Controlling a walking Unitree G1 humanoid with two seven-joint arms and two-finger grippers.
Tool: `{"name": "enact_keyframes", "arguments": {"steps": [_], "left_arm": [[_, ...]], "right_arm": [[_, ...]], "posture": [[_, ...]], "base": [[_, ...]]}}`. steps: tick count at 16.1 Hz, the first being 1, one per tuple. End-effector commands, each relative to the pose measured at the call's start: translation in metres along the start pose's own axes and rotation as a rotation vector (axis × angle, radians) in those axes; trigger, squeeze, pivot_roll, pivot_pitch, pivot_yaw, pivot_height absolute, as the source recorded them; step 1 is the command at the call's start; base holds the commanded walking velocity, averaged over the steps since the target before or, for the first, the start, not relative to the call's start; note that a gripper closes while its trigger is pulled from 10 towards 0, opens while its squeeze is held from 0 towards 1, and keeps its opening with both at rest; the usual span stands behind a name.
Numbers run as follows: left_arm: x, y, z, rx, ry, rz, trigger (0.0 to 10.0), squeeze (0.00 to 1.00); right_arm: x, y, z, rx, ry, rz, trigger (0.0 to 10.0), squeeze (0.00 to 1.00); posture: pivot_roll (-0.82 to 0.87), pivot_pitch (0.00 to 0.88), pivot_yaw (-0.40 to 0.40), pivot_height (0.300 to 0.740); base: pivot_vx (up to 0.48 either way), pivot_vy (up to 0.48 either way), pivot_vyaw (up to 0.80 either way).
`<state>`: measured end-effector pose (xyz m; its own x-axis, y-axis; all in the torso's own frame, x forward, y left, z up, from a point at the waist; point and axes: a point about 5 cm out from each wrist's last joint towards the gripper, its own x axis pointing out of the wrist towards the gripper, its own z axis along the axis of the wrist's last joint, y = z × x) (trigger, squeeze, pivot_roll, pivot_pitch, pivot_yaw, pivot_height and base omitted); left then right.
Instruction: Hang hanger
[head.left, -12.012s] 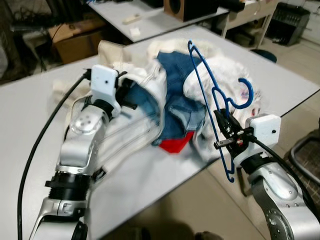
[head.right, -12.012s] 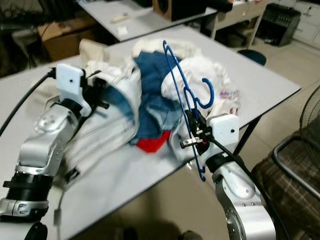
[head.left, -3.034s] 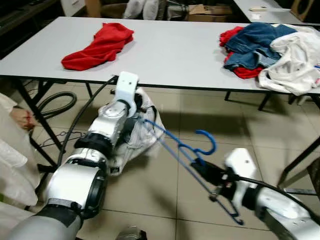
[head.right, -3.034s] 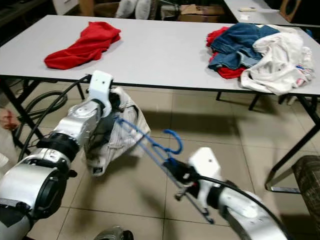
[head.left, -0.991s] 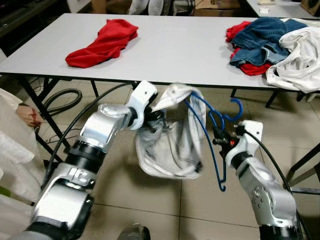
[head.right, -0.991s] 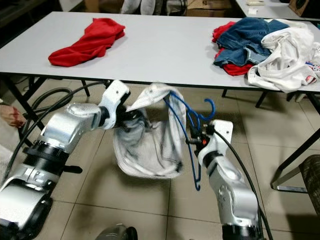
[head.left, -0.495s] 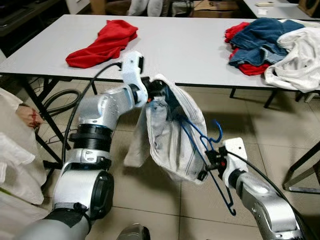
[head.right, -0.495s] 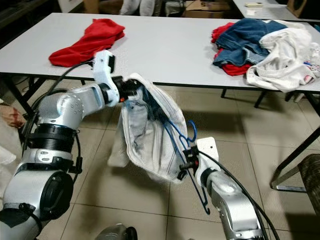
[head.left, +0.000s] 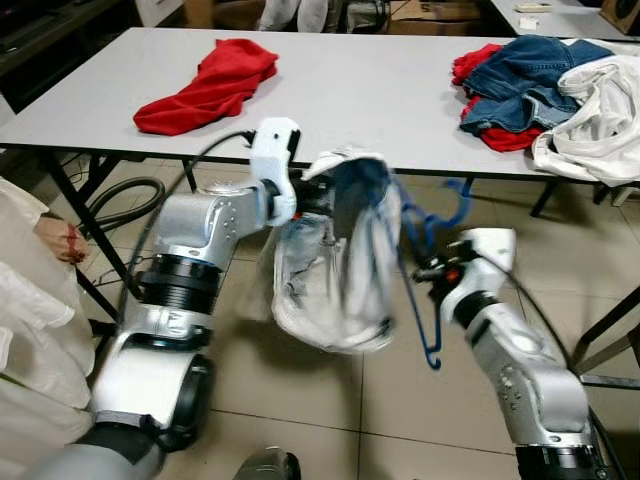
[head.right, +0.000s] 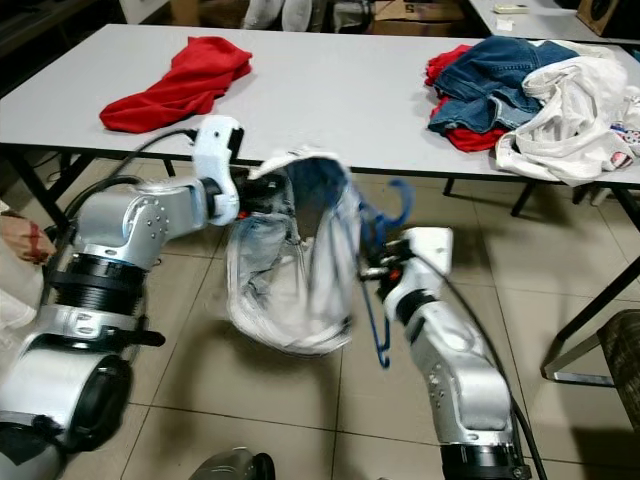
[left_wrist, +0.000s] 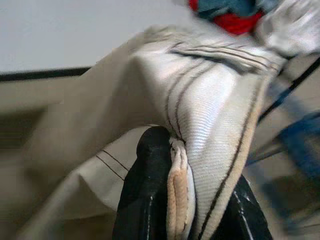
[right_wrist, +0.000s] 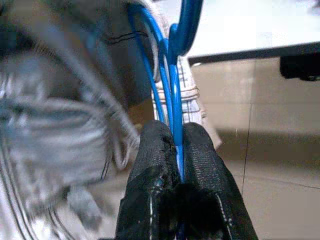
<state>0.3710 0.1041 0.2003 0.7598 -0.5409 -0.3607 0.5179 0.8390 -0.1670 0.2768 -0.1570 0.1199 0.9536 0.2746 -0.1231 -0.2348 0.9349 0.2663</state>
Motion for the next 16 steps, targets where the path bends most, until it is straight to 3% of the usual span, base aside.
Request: {"name": "enact_keyframes", "arguments": {"steps": [1,3,6,7,8,12,13,16], "left_arm": [[-0.002,0.000,-0.002,0.082,0.012,0.001,0.0,0.00],[-0.007,-0.011,-0.006,0.090,0.057,-0.138,0.0,0.00],[-0.018,-0.038,0.001,-0.001,0.056,-0.404,0.0,0.00],[-0.019,-0.041,0.003,-0.012,0.053,-0.430,0.0,0.00],[-0.022,-0.051,0.013,-0.092,0.032,-0.535,0.0,0.00],[-0.029,-0.072,0.032,-0.231,0.002,-0.703,0.0,0.00],[-0.028,-0.075,0.037,-0.284,-0.011,-0.715,0.0,0.00],[-0.027,-0.073,0.076,-0.582,-0.114,-0.802,0.0,0.00]], "right_arm": [[-0.001,-0.003,0.017,0.026,-0.095,-0.008,10.0,0.00],[0.003,-0.008,0.024,0.108,-0.141,-0.039,10.0,0.00],[0.016,-0.018,0.031,0.277,-0.202,-0.098,10.0,0.00],[0.018,-0.019,0.031,0.297,-0.207,-0.105,10.0,0.00],[0.025,-0.022,0.032,0.369,-0.219,-0.118,10.0,0.00],[0.034,-0.025,0.035,0.503,-0.247,-0.133,10.0,0.00],[0.036,-0.026,0.036,0.508,-0.253,-0.136,10.0,0.00],[0.042,-0.020,0.029,0.407,-0.231,-0.120,10.0,0.00]], "posture": [[0.00,0.000,0.062,0.740],[-0.01,0.000,0.069,0.740],[-0.01,0.000,0.078,0.740],[-0.01,0.000,0.079,0.740],[-0.01,0.000,0.079,0.740],[0.01,0.000,0.075,0.740],[0.01,0.000,0.077,0.740],[0.01,0.000,0.078,0.740]], "base": [[0.000,0.000,0.00],[0.000,0.000,0.00],[0.000,0.000,0.00],[0.000,0.000,0.00],[0.000,0.000,0.00],[0.000,0.000,0.00],[0.000,0.000,0.00],[0.000,0.000,0.00]]}}
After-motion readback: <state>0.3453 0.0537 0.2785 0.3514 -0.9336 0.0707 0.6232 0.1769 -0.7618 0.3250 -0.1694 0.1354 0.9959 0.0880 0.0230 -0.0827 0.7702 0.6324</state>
